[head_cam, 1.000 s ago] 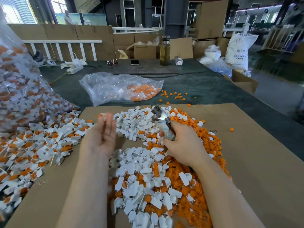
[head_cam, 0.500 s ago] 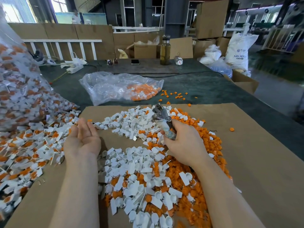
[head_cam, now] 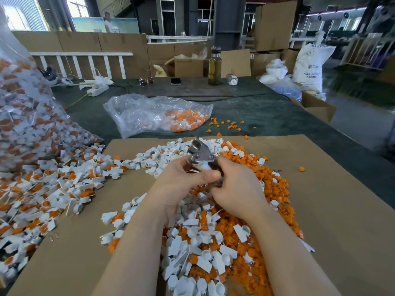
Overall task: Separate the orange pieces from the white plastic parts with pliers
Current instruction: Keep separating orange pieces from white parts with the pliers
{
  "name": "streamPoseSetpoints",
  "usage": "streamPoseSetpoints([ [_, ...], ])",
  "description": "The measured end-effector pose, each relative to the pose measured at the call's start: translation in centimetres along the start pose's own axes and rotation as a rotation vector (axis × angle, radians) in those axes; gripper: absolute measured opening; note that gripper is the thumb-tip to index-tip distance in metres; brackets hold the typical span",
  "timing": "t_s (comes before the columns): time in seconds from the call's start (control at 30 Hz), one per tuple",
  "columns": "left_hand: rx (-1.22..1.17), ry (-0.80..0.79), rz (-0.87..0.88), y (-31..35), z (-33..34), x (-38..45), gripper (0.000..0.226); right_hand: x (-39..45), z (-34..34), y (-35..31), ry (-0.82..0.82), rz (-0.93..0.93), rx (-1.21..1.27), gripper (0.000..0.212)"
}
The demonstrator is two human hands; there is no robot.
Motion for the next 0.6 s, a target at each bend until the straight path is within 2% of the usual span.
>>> streamPoseSetpoints([
  [0.13, -0.105, 0.034, 0.016, -0.3, -0.7, 0.2, 0.065, 0.2, 0.1, -0.2, 0.007, -0.009, 0.021, 0.029],
  [0.27, -0.134, 0.09, 0.089, -0.2, -1.0, 0.3, 0.053, 0.4, -0.2, 0.1, 0.018, 0.007, -0.013, 0.044],
  [0.37, -0.14, 0.173, 0.139, 0.0, -1.7, 0.4, 0.034, 0.4, -0.1, 0.2, 0.005, 0.011, -0.027, 0.052],
  [0.47, 0.024, 0.233, 0.134, 0.5, -2.1, 0.1, 0.026, 0.2, 0.4, 0.2, 0.032, 0.034, -0.01, 0.046],
  [0.6, 0.333, 0.404, 0.089, -0.2, -4.3, 0.2, 0.052, 0.0, 0.1, 0.8, 0.12, 0.093, -0.011, 0.026],
])
Point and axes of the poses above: each hand's wrist, its own x-axis towards the middle knuckle, its own z-axis out of the palm, y = z × x, the point moved 4 cm from there along x, towards the middle knuckle, and after that the axes turned 5 degrees about x, right-handed, at the moved point
